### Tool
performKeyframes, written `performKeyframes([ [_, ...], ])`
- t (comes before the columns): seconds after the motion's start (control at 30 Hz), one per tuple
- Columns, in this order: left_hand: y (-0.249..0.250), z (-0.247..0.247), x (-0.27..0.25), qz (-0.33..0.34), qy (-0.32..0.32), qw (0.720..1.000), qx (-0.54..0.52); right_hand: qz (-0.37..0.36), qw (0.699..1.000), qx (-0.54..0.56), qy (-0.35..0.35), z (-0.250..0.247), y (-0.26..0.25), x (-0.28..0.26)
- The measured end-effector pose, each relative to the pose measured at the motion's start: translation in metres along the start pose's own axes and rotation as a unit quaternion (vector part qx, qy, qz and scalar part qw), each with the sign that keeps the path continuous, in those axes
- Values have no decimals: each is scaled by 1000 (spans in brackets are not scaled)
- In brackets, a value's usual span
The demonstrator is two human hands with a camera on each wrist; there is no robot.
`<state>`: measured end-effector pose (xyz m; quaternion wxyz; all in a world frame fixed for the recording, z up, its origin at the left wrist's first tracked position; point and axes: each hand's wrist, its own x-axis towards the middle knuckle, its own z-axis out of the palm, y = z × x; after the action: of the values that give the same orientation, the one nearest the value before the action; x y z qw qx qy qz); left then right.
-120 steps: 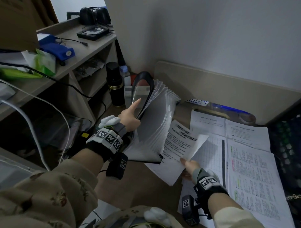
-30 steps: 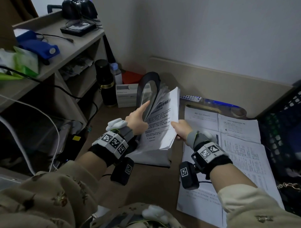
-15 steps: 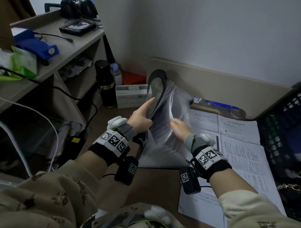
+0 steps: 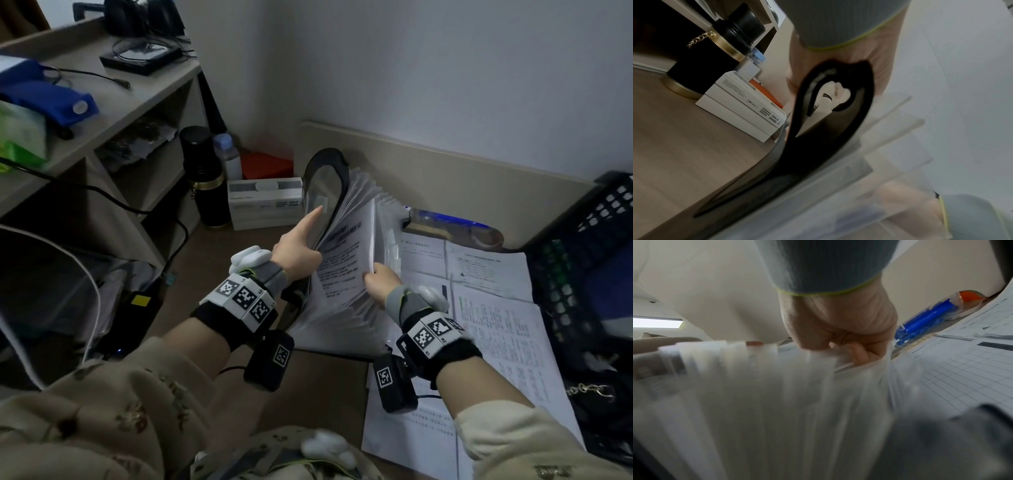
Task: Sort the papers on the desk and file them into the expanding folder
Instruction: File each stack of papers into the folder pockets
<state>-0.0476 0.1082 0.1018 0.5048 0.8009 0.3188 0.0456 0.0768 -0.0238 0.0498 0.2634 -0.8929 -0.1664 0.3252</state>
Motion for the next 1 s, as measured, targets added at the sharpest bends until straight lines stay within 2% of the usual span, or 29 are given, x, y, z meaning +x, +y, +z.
performKeyframes([
  [0.17, 3, 2, 1, 2, -9, 1000, 8, -8, 998, 53, 37, -4, 8, 3],
  [0.37, 1, 2, 6, -11, 13, 1000, 9, -74, 987, 125, 70, -3, 3, 0],
  [0.57, -7, 2, 12, -23, 48, 998, 16, -166, 981, 95, 31, -2, -6, 3],
  [0.83, -12, 3, 15, -5, 73, 997, 30, -175, 984, 38, 19, 3, -14, 5],
  [1.0, -11, 6, 14, -3, 75, 996, 36, -211, 974, 55, -62, 5, -20, -2],
])
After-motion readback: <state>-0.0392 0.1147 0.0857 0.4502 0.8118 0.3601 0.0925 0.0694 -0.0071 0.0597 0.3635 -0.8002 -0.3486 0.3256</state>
